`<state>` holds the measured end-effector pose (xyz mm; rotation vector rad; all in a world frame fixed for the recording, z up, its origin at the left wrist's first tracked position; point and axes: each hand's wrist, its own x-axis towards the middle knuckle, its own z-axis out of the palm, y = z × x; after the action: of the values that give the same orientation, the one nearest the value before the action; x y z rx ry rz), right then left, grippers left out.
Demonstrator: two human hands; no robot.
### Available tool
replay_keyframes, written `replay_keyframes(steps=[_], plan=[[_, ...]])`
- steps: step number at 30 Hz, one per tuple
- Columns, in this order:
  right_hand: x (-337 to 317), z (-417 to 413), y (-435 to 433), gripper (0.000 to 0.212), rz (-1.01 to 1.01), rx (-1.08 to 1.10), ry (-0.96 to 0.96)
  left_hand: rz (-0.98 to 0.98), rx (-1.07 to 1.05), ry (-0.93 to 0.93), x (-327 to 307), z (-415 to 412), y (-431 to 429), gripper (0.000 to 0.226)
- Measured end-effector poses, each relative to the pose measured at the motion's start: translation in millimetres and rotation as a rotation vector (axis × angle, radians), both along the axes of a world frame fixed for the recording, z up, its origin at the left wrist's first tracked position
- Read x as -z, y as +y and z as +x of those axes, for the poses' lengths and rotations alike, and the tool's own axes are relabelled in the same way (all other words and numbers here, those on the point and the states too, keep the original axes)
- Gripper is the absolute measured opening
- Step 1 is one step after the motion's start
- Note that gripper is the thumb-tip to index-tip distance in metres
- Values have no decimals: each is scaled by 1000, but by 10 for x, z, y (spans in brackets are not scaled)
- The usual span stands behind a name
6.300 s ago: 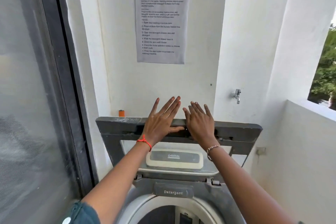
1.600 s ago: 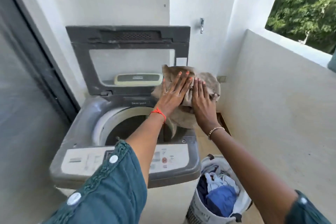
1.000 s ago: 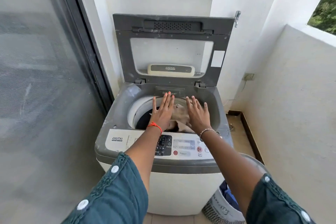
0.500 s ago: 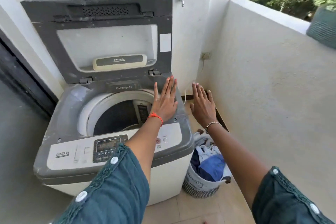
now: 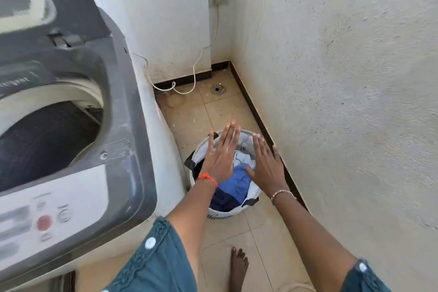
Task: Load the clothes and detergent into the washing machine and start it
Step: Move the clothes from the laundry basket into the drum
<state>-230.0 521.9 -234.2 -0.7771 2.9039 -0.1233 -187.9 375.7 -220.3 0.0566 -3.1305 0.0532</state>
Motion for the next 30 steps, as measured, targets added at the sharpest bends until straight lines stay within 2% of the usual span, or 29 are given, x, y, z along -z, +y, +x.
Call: replay_keyframes(steps=[6,9,13,17,22,24,25,27,30], plan=[[1590,39,2,119,-31,-51,-166,-32,99,-169,1703,119,-25,118],[2355,139,-42,134,-19,-78,-237,-89,120,-277,2397,163,-113,134],[3115,195,-169,153,30,-66,-225,-196,155,-303,3078,165,-225,127],[3533,128,-349,141,114,-55,-168,-224,194,-275,3489,66,-267,113],[3752,44,-552,104,194,46,-140,-264,166,-172,3815,-49,-264,105],[3804,12,-595,89,146,36,-149,-272,161,-177,3864,-62,-273,100],[3827,11,-602,83,115,18,-213,-273,154,-185,3877,-58,-276,100],[3847,20,-604,81,69,24,-196,-257,114,-168,3885,-48,-276,100],[3840,60,-556,83,101,-27,-173,-217,106,-119,3894,-25,-248,84]])
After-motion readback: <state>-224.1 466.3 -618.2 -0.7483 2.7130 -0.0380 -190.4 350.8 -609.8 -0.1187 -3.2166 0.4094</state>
